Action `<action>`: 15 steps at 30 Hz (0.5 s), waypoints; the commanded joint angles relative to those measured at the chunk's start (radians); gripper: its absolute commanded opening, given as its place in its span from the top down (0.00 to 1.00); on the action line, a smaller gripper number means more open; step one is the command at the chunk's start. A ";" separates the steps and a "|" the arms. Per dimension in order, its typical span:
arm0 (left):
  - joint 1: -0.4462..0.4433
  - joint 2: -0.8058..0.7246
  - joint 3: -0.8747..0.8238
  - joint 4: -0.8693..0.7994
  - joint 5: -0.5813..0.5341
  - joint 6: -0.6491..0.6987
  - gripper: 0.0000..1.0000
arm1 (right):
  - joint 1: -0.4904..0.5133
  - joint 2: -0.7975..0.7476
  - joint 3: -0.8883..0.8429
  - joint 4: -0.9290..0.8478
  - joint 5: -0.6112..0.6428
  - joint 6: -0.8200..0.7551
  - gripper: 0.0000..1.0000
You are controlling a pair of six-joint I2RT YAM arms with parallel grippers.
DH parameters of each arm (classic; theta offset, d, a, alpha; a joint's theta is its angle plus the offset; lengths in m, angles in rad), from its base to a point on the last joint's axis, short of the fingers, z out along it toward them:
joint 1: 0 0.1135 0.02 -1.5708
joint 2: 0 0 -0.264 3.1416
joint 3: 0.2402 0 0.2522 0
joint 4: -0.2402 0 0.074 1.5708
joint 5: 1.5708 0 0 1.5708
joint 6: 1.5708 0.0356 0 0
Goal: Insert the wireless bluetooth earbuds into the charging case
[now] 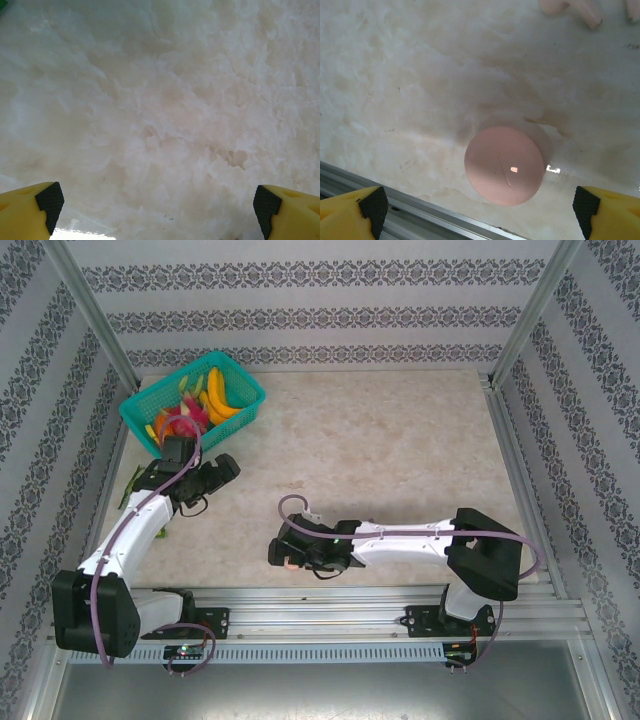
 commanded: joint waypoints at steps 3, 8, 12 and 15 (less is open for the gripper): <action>-0.009 0.003 0.045 -0.030 -0.031 0.049 0.00 | 0.031 -0.002 -0.014 0.069 -0.015 0.132 0.03; -0.004 0.010 0.047 -0.026 -0.028 0.054 0.00 | 0.052 0.001 -0.008 0.043 -0.002 0.155 0.03; 0.000 0.015 0.045 -0.018 -0.023 0.056 0.00 | 0.054 0.004 -0.008 0.038 -0.004 0.161 0.03; 0.002 0.017 0.044 -0.014 -0.019 0.057 0.00 | 0.059 0.022 0.005 0.031 -0.013 0.160 0.03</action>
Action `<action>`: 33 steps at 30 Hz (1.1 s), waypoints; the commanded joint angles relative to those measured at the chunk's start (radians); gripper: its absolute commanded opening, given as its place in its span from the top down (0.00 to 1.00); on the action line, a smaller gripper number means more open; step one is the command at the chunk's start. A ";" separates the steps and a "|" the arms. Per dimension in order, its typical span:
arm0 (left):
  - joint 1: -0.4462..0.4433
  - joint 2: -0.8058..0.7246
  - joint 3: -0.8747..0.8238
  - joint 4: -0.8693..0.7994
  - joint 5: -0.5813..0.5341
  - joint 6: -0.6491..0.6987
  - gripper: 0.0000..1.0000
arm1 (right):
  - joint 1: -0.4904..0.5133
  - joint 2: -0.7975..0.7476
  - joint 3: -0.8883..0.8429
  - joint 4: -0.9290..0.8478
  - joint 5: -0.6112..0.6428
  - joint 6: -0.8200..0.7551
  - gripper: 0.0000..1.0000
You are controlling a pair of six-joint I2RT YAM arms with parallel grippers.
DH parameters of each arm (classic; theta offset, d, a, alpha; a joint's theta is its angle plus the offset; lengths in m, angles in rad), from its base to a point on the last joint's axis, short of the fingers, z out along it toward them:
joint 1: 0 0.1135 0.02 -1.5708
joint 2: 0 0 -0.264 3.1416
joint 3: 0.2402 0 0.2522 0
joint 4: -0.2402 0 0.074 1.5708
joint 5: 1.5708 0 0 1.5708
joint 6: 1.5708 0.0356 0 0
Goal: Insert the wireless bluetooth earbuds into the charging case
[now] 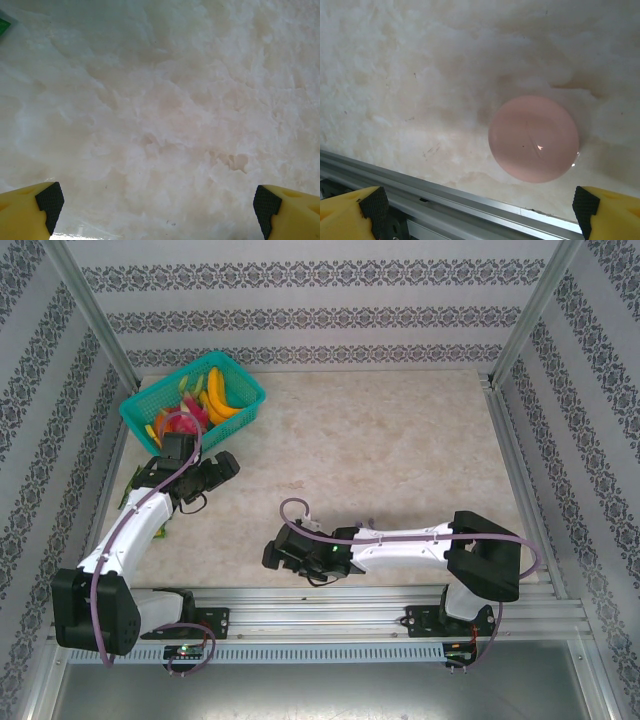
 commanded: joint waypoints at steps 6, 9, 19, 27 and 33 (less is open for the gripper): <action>0.006 0.004 0.024 -0.010 0.012 0.024 0.00 | 0.014 0.064 0.041 -0.024 -0.010 0.021 0.03; 0.007 0.003 0.024 -0.010 0.015 0.024 0.00 | 0.011 0.081 0.053 -0.023 -0.013 0.018 0.03; 0.009 0.003 0.016 0.003 0.025 0.020 0.00 | -0.026 0.139 0.111 -0.018 -0.035 0.000 0.03; 0.010 0.003 0.005 0.013 0.034 0.010 0.00 | -0.073 0.176 0.166 -0.028 -0.045 -0.034 0.03; 0.010 -0.001 0.000 0.014 0.042 0.003 0.00 | -0.097 0.212 0.225 -0.074 -0.046 -0.086 0.03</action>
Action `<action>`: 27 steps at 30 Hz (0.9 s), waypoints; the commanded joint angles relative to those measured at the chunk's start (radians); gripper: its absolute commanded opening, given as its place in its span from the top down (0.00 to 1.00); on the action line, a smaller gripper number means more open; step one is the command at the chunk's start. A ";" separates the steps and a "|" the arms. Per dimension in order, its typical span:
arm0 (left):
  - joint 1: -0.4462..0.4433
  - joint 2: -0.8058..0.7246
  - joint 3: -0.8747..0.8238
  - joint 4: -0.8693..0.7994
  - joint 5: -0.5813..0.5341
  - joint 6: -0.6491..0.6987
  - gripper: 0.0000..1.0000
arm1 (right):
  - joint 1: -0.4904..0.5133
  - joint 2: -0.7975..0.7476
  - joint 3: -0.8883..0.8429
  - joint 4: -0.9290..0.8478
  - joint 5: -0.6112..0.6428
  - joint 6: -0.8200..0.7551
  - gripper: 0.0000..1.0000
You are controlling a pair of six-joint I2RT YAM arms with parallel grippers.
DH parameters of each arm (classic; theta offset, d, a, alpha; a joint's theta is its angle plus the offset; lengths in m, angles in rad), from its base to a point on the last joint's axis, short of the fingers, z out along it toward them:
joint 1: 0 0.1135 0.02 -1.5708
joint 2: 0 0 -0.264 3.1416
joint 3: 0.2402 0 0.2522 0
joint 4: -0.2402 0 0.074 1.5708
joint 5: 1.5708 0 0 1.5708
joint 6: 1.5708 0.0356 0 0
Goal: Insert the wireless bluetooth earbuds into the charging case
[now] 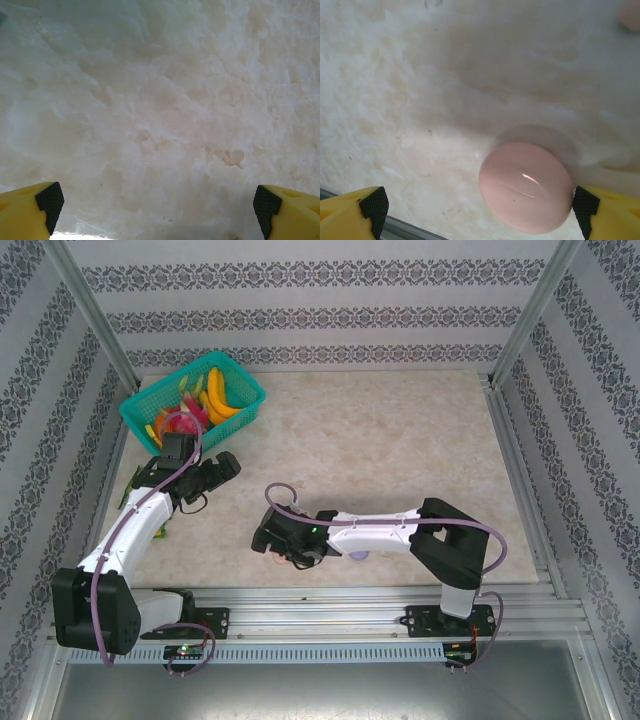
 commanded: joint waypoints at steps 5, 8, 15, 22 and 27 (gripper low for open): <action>0.008 -0.010 0.001 0.011 0.019 0.000 0.00 | -0.005 0.014 0.068 -0.140 0.036 -0.118 0.03; 0.008 -0.012 0.003 0.010 0.019 0.003 0.00 | 0.004 0.002 0.089 -0.212 0.084 -0.171 0.03; 0.020 -0.009 0.014 0.000 0.009 0.020 0.00 | 0.046 0.044 0.223 -0.412 0.197 -0.294 0.03; 0.058 -0.013 0.034 -0.024 0.006 0.047 0.00 | 0.061 0.120 0.321 -0.488 0.224 -0.338 0.02; 0.082 -0.025 0.035 -0.032 0.008 0.056 0.00 | 0.061 0.168 0.363 -0.518 0.229 -0.351 0.03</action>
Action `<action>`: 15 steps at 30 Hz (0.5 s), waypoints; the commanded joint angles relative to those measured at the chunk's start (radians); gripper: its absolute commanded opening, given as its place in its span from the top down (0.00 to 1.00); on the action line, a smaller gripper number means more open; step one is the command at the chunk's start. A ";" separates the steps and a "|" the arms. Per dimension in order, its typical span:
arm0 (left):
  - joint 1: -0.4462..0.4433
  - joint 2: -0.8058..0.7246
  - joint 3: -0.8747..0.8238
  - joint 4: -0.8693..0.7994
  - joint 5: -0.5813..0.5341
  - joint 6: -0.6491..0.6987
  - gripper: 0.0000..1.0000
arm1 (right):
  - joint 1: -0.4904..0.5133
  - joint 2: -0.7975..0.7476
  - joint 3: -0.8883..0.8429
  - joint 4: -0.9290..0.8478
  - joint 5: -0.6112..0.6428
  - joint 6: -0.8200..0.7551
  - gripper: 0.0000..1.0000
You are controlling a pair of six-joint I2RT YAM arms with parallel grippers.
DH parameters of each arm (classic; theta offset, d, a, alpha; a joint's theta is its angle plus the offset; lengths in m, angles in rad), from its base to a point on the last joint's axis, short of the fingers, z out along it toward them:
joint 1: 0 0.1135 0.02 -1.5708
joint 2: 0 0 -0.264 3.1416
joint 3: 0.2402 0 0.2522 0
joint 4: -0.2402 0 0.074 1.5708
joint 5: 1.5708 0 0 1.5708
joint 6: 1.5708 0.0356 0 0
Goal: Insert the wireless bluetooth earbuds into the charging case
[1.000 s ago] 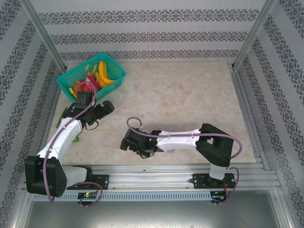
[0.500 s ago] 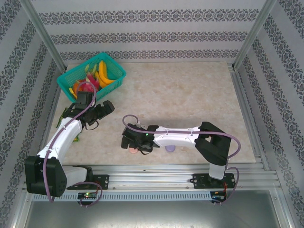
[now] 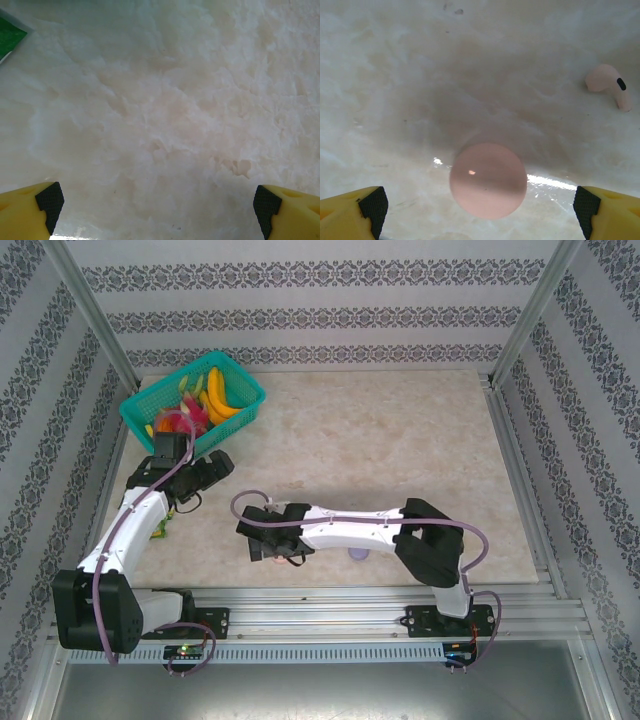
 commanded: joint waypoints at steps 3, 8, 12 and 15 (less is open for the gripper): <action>0.031 -0.024 0.027 -0.027 0.011 0.029 0.00 | 0.002 0.055 0.063 -0.078 0.035 -0.026 0.02; 0.041 -0.028 0.015 -0.022 0.021 0.026 0.00 | 0.004 0.087 0.088 -0.078 0.012 0.000 0.02; 0.044 -0.032 0.006 -0.017 0.029 0.022 0.00 | 0.003 0.108 0.099 -0.065 -0.014 0.021 0.02; 0.046 -0.037 0.000 -0.013 0.032 0.016 0.00 | 0.005 0.121 0.107 -0.065 -0.022 0.033 0.02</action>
